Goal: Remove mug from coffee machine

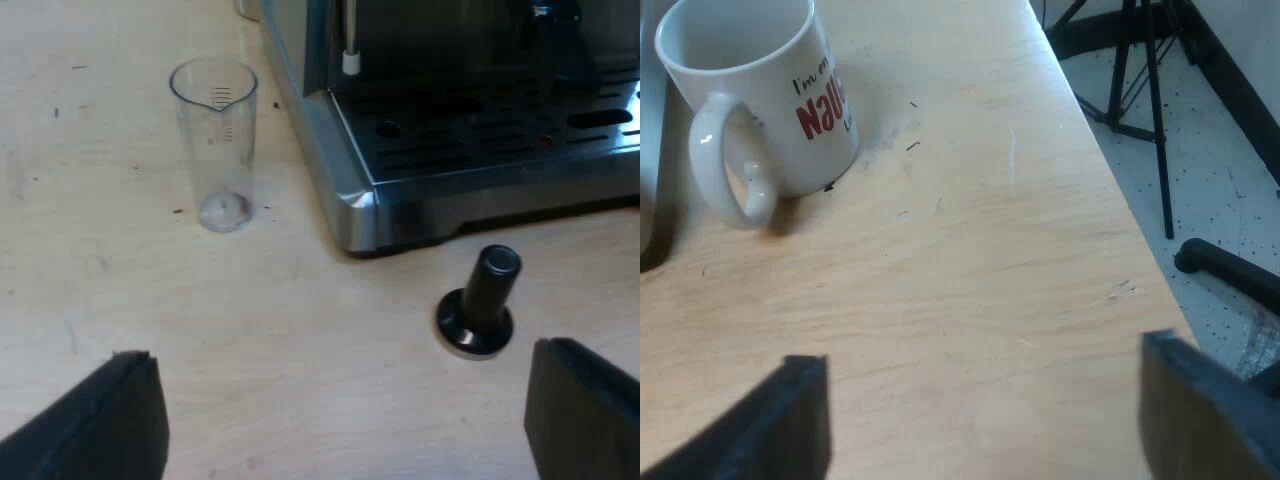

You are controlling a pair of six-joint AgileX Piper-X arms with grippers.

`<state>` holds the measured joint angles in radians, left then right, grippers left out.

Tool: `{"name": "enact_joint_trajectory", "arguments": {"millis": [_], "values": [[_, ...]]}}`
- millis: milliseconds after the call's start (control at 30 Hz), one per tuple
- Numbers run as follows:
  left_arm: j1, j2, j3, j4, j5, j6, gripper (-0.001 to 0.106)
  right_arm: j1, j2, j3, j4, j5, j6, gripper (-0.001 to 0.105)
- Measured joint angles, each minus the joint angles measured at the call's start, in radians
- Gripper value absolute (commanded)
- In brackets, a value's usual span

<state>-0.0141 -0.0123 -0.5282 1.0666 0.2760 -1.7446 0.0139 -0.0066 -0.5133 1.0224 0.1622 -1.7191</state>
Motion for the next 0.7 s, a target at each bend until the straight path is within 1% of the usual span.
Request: {"name": "enact_joint_trajectory", "arguments": {"millis": [33,67,100,233,333,433,500,533,700], "values": [[0.000,0.000,0.000,0.000,0.007,0.000,0.079,0.000,0.000,0.000,0.000,0.000,0.000,0.070],[0.000,0.000,0.000,0.000,0.034,0.000,0.079,0.000,0.000,0.000,0.000,0.000,0.000,0.070],[-0.002,0.000,0.000,0.000,0.046,0.000,0.079,0.000,0.000,0.000,0.000,0.000,0.000,0.070],[-0.002,0.000,0.000,0.000,0.052,0.000,0.079,0.000,0.000,0.000,0.000,0.000,0.000,0.070],[-0.002,0.000,0.000,0.000,0.035,0.000,0.076,0.000,0.000,0.000,0.000,0.000,0.000,0.070],[-0.002,0.000,0.000,0.000,-0.034,0.000,0.063,0.000,0.000,0.000,0.000,0.000,0.000,0.070],[-0.002,0.000,0.000,0.000,-0.064,0.000,0.058,0.000,0.000,0.000,0.000,0.000,0.000,0.070],[-0.002,0.000,0.000,0.000,-0.075,0.000,0.057,0.000,0.000,0.000,0.000,0.000,0.000,0.070],[-0.002,0.000,0.000,0.000,-0.077,0.000,0.057,0.000,0.000,0.000,0.000,0.000,0.000,0.070]]}}
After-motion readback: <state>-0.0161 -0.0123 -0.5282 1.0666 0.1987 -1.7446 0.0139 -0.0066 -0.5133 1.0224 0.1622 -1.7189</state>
